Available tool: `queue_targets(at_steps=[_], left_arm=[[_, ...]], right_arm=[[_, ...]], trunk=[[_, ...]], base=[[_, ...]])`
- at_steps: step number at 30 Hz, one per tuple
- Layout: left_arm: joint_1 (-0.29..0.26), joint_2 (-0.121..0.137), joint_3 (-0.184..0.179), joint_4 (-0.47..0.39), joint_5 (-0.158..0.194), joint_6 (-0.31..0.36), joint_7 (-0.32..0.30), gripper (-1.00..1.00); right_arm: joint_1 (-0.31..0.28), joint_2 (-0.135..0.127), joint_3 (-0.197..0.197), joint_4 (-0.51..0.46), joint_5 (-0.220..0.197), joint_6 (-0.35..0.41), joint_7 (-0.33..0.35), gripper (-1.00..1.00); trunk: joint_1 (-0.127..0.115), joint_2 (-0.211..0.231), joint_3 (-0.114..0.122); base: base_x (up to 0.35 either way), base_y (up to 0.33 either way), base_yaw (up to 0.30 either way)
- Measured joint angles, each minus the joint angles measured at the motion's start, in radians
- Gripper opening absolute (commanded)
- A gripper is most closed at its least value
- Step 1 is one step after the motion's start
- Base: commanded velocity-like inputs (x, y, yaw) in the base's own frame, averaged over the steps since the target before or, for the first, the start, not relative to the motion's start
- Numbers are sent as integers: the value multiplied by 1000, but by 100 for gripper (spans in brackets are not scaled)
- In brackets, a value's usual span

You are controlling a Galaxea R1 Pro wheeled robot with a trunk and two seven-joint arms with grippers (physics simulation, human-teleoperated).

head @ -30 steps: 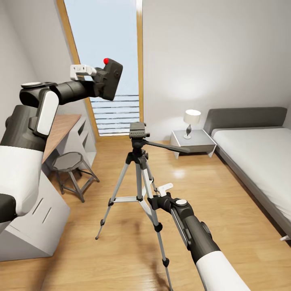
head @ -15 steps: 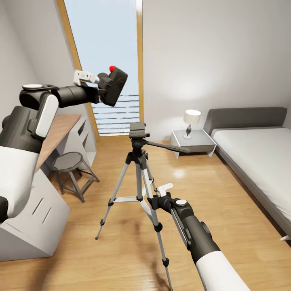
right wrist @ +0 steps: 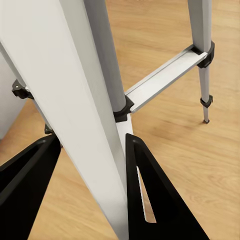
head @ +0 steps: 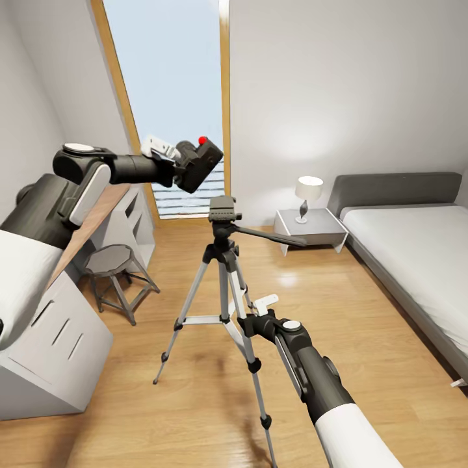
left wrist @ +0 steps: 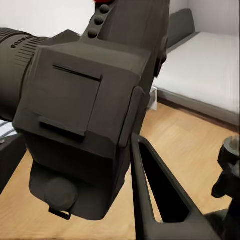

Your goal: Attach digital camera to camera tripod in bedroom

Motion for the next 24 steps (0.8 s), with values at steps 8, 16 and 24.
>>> queue_targets(at_steps=[8,16,24], left_arm=[[-77,0,-84,47,-1,2,-85,-100],[-131,-1,-178,57,11,3,-100,-100],[-202,-1,-223,81,84,-3,-106,-100]], right_arm=[[0,1,1,1,-12,-1,-28,-100],[0,1,2,2,-16,-1,-35,-100],[0,0,0,1,-17,-1,-38,-100]], trunk=[[0,0,0],[0,0,0],[0,0,0]], base=[[0,0,0],[0,0,0],[0,0,0]])
